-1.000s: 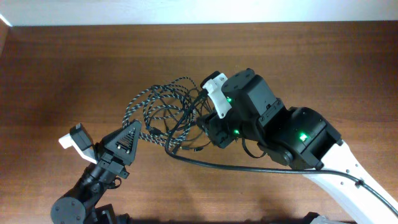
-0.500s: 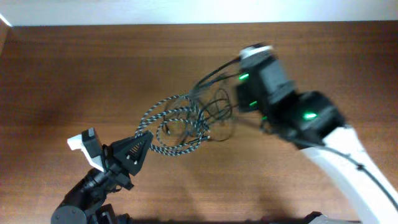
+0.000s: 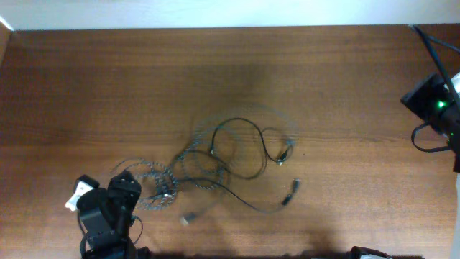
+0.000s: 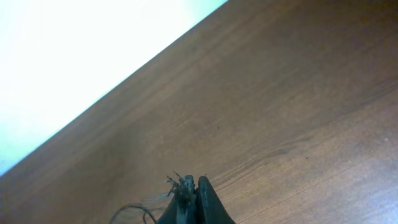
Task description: Untangle cables
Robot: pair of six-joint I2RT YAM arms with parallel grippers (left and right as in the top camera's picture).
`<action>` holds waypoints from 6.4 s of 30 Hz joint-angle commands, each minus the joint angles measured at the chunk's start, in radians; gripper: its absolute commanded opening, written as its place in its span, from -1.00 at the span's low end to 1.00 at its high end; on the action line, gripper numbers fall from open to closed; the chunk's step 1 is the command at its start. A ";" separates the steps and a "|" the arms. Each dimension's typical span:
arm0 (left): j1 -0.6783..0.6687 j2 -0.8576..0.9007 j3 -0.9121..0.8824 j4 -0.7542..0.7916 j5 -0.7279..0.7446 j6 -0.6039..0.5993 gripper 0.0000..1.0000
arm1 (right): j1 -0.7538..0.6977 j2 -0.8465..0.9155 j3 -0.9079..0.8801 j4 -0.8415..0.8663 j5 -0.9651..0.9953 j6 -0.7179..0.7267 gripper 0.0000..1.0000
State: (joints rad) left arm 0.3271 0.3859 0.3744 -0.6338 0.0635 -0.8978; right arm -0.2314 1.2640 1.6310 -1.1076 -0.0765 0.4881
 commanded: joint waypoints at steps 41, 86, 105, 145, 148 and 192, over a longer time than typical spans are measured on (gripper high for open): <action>-0.370 0.615 0.581 0.044 0.175 0.135 -1.00 | 0.067 0.006 -0.004 -0.167 -0.539 -0.346 -0.54; -0.497 0.307 0.578 0.014 0.409 0.286 -0.86 | 0.562 0.336 0.007 0.098 -1.159 -0.977 -0.92; -0.497 0.307 0.578 -0.043 -0.003 -0.239 -1.00 | 0.781 0.348 0.006 0.011 -0.758 -0.384 -0.25; -0.496 0.333 0.578 -0.053 -0.164 -1.092 -1.00 | 1.097 0.378 -0.158 0.597 0.006 -0.195 -0.75; -0.496 0.333 0.578 -0.056 -0.184 -1.092 -1.00 | 1.061 0.376 -0.158 0.457 0.053 -0.195 -0.74; -0.497 0.428 0.578 0.120 0.745 0.959 -1.00 | 0.827 0.332 -0.158 0.425 -0.620 0.222 -0.40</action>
State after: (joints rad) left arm -0.1699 0.8192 0.9443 -0.5190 0.7856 0.0383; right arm 0.5892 1.6203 1.4742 -0.7063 -0.7219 0.6403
